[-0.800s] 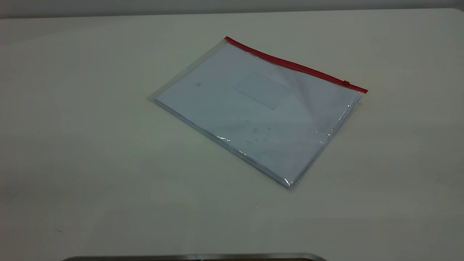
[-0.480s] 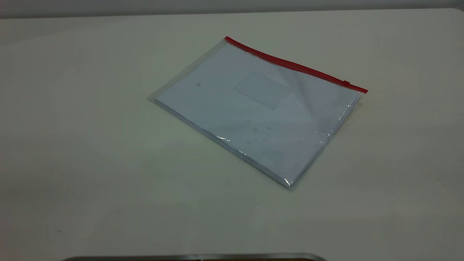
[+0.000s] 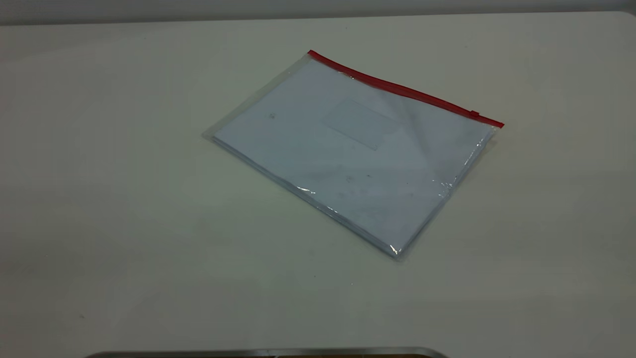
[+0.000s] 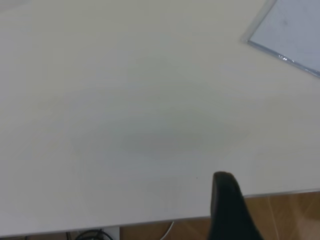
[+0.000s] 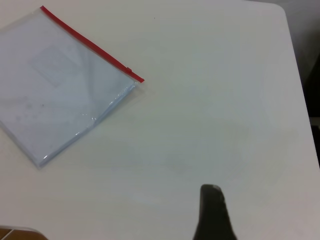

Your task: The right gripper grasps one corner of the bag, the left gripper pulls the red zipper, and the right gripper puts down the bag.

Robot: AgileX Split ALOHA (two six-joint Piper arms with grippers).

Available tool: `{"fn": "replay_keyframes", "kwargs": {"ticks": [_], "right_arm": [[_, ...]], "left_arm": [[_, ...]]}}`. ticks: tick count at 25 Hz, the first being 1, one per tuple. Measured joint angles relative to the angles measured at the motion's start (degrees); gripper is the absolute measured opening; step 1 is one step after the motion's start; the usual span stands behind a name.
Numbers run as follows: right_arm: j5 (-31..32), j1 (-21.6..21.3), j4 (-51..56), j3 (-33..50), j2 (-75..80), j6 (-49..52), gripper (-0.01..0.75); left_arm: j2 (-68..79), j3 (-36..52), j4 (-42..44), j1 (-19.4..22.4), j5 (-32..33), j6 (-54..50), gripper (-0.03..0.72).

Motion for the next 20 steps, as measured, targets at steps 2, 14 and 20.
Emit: {"fn": "replay_keyframes", "kwargs": {"ticks": [2, 14, 20], "right_arm": [[0.00, 0.00, 0.00, 0.00, 0.00, 0.00, 0.556], [0.00, 0.00, 0.00, 0.00, 0.00, 0.00, 0.556], [-1.24, 0.00, 0.15, -0.47, 0.00, 0.23, 0.556]], "left_arm": [[0.00, 0.00, 0.00, 0.00, 0.00, 0.00, 0.496], [0.17, 0.00, 0.00, 0.00, 0.00, 0.00, 0.496], [13.01, -5.28, -0.02, 0.00, -5.81, -2.35, 0.496]]}}
